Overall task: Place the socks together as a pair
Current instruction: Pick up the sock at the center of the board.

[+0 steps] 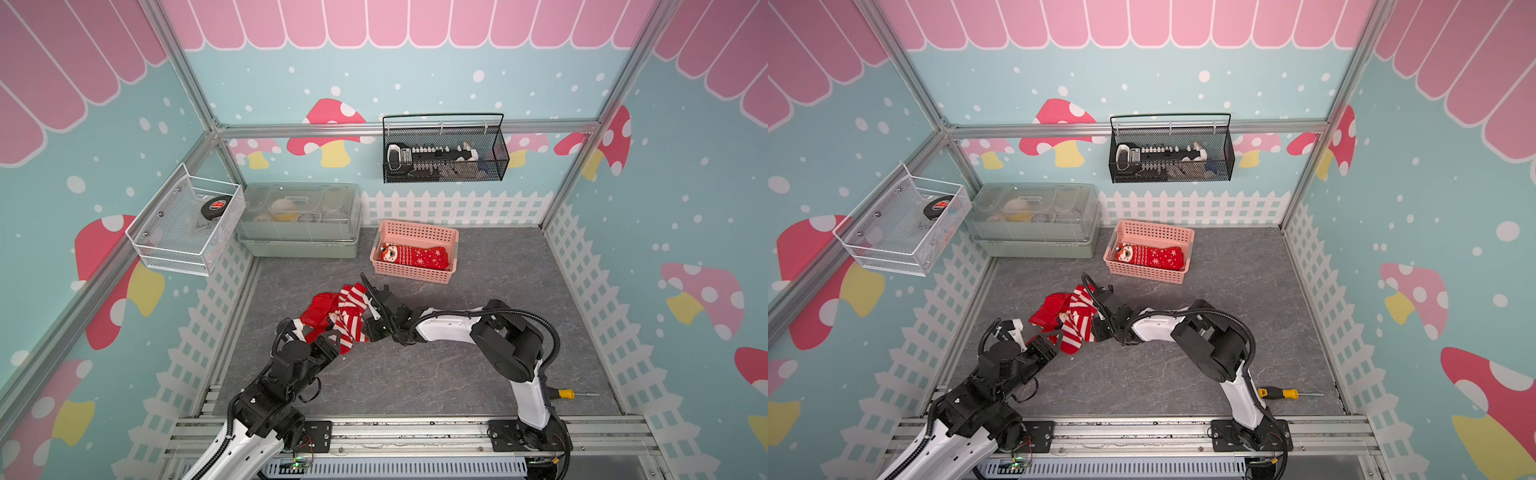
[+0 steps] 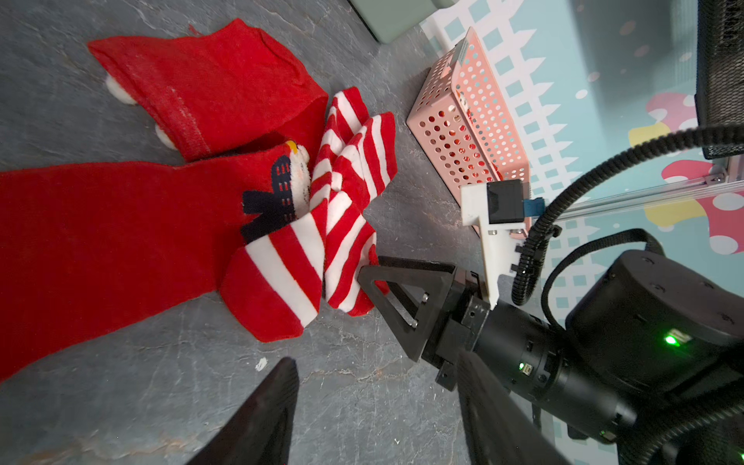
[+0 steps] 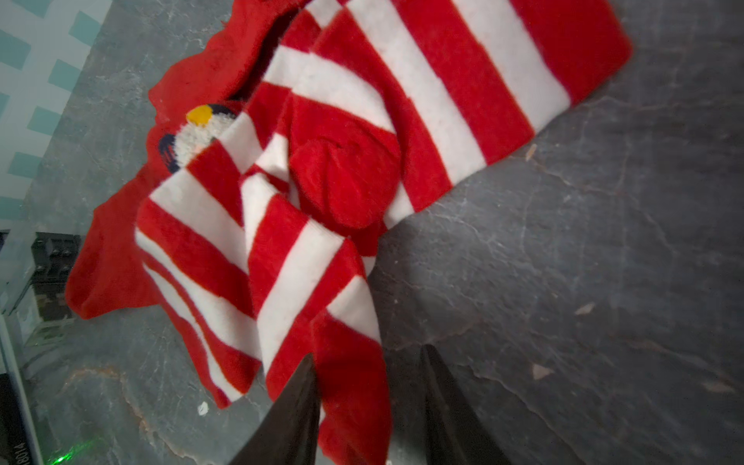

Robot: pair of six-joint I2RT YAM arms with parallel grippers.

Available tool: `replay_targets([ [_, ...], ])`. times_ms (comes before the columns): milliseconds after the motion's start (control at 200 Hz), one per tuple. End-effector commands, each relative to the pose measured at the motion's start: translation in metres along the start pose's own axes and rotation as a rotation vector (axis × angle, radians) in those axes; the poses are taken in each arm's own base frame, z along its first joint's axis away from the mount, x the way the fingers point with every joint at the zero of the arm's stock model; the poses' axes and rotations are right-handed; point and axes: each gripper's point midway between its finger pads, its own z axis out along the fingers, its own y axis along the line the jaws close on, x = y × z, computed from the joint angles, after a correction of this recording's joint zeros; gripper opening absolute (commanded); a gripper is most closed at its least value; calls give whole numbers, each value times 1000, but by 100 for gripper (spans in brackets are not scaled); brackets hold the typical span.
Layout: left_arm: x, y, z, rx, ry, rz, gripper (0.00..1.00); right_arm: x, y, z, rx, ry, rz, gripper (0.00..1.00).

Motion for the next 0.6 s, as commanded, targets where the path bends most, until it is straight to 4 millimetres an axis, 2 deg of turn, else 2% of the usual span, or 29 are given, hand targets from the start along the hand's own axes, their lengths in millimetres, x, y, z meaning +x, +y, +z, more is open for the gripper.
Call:
replay_targets([
  [0, 1, -1, -1, 13, -1, -16, 63, 1, 4, -1, 11, 8, -13, 23],
  [110, 2, -2, 0, 16, 7, -12, 63, -6, 14, -21, -11, -16, -31, 9],
  [180, 3, -2, 0, 16, 13, -7, 63, -10, 17, -41, -11, -42, -44, 4],
  [190, 3, -3, 0, 17, 14, -8, 63, -17, 20, -50, -18, -63, -48, 3],
  [225, 4, -5, 1, 24, 19, -13, 63, -20, 21, -64, -15, -87, -57, 0],
  [395, 2, -11, 0, 42, 18, -8, 63, -26, 14, -134, 46, -179, -94, 0],
  [595, 2, -17, 2, 53, 31, 35, 63, -43, 15, -227, 80, -323, -136, 0],
])
